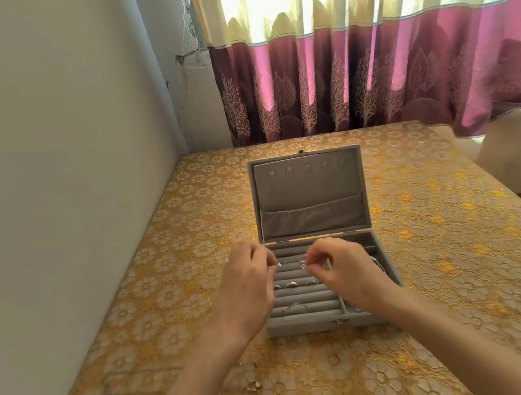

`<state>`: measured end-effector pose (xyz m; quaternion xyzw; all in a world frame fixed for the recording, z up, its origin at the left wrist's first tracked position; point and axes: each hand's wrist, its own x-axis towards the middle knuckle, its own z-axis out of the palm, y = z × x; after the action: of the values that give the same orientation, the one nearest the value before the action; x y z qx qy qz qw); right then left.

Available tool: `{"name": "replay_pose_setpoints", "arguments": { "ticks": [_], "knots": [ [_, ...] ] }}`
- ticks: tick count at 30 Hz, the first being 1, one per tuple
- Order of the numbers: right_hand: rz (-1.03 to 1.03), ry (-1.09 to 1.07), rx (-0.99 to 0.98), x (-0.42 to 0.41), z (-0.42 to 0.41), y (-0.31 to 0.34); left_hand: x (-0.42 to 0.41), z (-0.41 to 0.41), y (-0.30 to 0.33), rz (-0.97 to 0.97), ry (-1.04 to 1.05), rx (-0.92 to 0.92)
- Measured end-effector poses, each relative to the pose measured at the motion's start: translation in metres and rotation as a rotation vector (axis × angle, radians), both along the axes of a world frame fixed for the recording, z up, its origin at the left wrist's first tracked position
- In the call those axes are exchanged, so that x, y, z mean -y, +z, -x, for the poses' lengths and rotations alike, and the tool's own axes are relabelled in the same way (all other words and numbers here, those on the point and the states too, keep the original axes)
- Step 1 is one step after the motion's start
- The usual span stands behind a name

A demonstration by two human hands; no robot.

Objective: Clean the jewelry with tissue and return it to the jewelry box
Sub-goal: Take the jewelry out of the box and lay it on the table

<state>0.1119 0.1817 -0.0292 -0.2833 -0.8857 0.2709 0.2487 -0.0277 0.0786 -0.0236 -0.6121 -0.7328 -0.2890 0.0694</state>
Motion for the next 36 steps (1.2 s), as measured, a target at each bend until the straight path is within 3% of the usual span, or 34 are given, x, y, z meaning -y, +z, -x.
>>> {"name": "replay_pose_setpoints", "arguments": {
  "ticks": [13, 19, 36],
  "knots": [
    [0.024, -0.031, -0.029, 0.085, -0.043, -0.040, 0.083, -0.040, -0.037, 0.184, -0.045, 0.053],
    [0.023, -0.083, -0.065, 0.092, -0.029, -0.060, 0.076, -0.045, -0.057, 0.137, -0.031, -0.023],
    [-0.097, -0.150, -0.116, 0.092, -0.021, -0.079, 0.069, -0.038, -0.064, 0.080, -0.014, 0.069]
  ]
}}
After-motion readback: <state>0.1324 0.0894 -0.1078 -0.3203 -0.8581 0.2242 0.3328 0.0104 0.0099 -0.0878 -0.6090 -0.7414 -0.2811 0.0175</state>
